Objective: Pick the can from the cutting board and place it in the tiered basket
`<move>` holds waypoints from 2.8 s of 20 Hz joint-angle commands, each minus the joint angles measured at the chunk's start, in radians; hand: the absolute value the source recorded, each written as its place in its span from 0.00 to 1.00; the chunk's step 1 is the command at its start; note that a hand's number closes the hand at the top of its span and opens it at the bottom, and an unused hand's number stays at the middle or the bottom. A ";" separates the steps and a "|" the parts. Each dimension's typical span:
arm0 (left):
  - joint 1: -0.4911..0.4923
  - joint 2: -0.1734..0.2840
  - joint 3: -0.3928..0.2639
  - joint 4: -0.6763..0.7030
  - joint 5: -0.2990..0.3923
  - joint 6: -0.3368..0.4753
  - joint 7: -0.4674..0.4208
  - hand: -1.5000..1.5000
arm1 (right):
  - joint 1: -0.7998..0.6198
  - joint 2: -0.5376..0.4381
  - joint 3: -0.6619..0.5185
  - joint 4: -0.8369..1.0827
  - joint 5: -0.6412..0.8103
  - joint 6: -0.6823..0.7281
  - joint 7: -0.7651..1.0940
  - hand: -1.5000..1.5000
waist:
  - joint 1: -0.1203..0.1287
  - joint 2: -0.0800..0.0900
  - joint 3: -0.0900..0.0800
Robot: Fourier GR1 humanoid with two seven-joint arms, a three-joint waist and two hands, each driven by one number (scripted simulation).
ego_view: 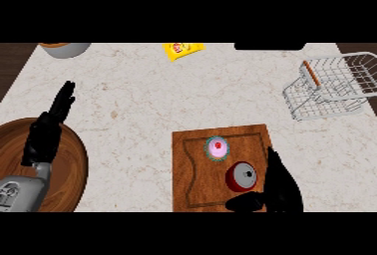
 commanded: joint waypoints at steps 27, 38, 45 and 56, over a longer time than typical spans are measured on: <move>0.105 -0.040 0.040 -0.086 -0.066 -0.036 0.006 0.50 | -0.188 0.003 0.122 0.209 -0.108 -0.020 -0.056 1.00 | 0.000 -0.004 0.001; 0.028 -0.053 0.040 -0.022 -0.062 -0.032 0.006 0.50 | -0.234 -0.140 0.259 -0.034 -0.092 -0.014 -0.489 1.00 | -0.019 -0.006 0.002; 0.058 -0.054 0.058 0.000 -0.062 -0.034 -0.038 0.50 | -0.337 -0.173 0.119 -0.268 0.028 -0.063 -0.446 1.00 | -0.016 -0.006 0.001; 0.020 -0.103 0.019 -0.059 -0.124 -0.005 0.052 0.50 | -0.602 -0.361 -0.260 -0.342 -0.132 0.309 -0.374 1.00 | -0.004 -0.004 0.001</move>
